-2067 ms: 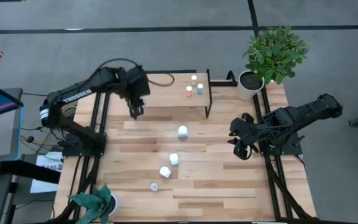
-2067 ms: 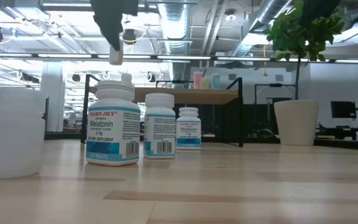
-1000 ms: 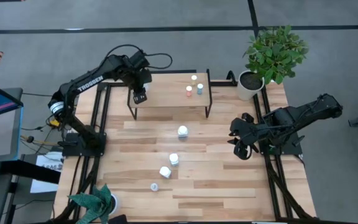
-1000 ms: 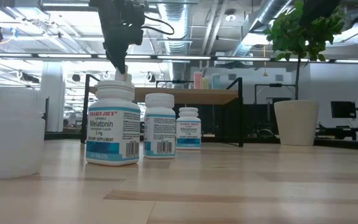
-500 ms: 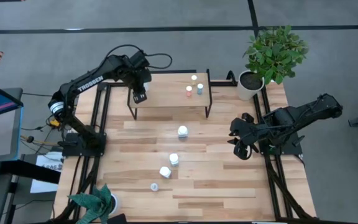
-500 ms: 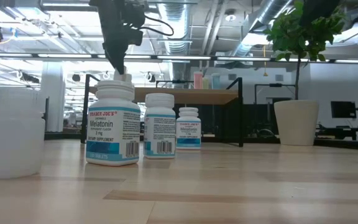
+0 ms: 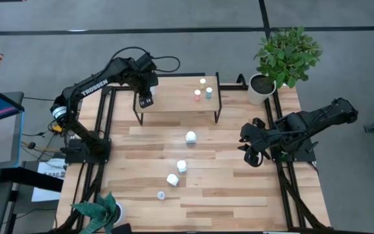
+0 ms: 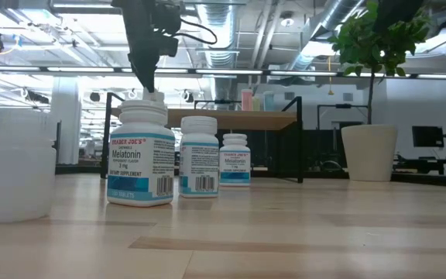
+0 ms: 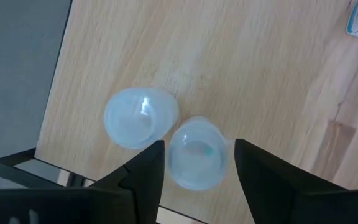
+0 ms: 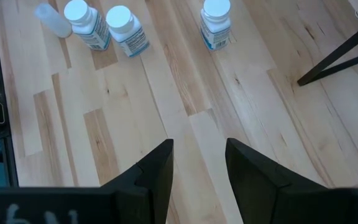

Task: Pick and place medicine bottles onto shelf by color
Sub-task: Put the transparent pill bottle on the shelf

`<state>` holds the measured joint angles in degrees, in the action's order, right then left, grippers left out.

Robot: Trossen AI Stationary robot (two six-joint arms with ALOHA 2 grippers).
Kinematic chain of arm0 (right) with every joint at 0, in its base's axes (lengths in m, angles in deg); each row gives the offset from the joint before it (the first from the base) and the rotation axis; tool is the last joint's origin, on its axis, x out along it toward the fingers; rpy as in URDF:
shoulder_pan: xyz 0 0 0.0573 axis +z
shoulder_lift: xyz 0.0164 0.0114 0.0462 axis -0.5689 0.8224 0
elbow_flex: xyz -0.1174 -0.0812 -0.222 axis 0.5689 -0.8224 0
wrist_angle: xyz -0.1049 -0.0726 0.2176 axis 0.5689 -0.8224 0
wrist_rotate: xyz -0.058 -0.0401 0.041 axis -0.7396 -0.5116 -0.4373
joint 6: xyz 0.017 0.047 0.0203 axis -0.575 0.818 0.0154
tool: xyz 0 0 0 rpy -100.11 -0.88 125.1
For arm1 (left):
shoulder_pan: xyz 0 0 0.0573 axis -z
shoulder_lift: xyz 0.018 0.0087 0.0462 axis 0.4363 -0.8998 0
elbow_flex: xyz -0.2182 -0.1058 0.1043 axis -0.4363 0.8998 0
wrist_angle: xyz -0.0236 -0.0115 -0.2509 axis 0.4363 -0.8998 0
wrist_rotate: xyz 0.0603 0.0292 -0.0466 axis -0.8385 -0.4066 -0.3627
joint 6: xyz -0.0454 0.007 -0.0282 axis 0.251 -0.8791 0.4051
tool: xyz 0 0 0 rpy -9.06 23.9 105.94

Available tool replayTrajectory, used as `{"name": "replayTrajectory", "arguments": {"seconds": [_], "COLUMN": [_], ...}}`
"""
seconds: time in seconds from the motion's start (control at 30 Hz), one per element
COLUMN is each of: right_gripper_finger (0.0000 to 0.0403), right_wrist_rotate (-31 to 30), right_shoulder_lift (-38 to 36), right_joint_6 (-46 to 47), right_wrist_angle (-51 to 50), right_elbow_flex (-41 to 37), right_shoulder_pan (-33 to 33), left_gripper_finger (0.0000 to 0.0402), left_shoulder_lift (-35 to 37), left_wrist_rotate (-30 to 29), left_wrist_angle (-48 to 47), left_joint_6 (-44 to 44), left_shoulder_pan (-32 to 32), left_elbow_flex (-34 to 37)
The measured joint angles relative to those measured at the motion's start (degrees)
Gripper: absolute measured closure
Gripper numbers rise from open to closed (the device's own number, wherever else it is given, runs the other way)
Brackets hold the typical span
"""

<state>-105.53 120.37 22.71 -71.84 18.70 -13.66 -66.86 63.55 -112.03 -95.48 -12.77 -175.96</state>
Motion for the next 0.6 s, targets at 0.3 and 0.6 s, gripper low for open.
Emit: {"name": "replayTrajectory", "arguments": {"seconds": [0.3,0.6], "right_gripper_finger": [0.0234,0.0234], "right_wrist_rotate": [0.08,0.13], "right_shoulder_lift": [0.0,-0.01], "right_joint_6": [0.0,0.02], "right_wrist_angle": [-0.02,0.0], "right_elbow_flex": [0.0,0.0], "right_shoulder_pan": [0.01,0.01], "left_gripper_finger": [0.022,0.022], "left_shoulder_lift": [1.16,1.22], "left_wrist_rotate": [-0.39,2.76], "left_wrist_angle": [-0.32,-9.39], "left_joint_6": [-0.74,3.79], "left_shoulder_pan": [0.0,2.2], "left_elbow_flex": [-1.74,-12.02]}}
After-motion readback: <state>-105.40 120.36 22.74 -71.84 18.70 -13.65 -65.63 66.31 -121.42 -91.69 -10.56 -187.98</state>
